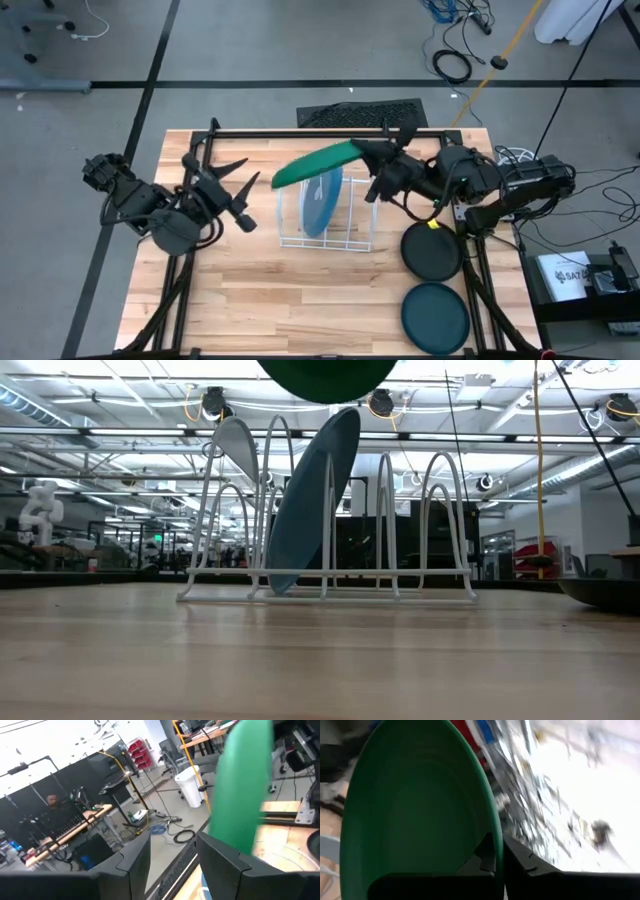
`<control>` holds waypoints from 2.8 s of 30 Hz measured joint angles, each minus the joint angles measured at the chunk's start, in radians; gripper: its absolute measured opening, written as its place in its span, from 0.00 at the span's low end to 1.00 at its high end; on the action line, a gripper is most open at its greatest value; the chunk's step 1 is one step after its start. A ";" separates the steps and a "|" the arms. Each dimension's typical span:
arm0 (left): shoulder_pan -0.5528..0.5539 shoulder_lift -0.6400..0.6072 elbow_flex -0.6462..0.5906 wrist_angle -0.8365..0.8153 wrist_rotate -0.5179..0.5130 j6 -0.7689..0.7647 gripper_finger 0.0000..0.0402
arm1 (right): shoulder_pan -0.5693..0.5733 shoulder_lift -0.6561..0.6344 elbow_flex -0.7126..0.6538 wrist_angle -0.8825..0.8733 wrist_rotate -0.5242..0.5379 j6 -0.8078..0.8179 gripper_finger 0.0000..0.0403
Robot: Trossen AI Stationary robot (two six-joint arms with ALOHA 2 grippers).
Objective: Sort dishes
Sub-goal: Put the green plate in the dish rack, then adjust the blue plate in the dish rack
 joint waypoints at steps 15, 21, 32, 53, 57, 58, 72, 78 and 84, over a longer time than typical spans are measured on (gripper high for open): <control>-0.069 -0.008 0.000 -0.002 0.062 -0.027 0.42 | -0.078 0.074 0.000 -0.030 -0.409 -0.384 0.00; -0.069 -0.008 0.000 -0.002 0.074 -0.050 0.42 | -0.108 0.136 0.001 0.022 -0.446 -0.472 0.00; -0.069 -0.008 0.000 -0.014 0.075 -0.053 0.42 | -0.130 0.201 0.002 -0.112 -0.442 -0.500 0.00; -0.069 -0.008 -0.001 -0.017 0.128 -0.078 0.42 | -0.128 0.364 0.005 -0.141 -0.359 -0.460 0.13; -0.069 -0.008 -0.001 -0.016 0.128 -0.078 0.42 | -0.127 0.361 0.004 -0.137 -0.362 -0.458 0.22; -0.069 -0.008 -0.001 -0.017 0.128 -0.078 0.42 | -0.126 0.360 0.003 -0.138 -0.361 -0.451 0.25; -0.068 -0.005 -0.009 -0.017 0.128 -0.079 0.42 | -0.122 0.336 0.000 -0.136 -0.241 -0.451 0.51; -0.068 -0.005 -0.009 -0.018 0.128 -0.103 0.42 | -0.129 0.333 0.000 -0.139 -0.108 -0.447 0.50; -0.066 -0.002 -0.009 -0.070 0.128 -0.185 0.42 | -0.096 0.283 -0.001 -0.136 -0.106 -0.420 0.50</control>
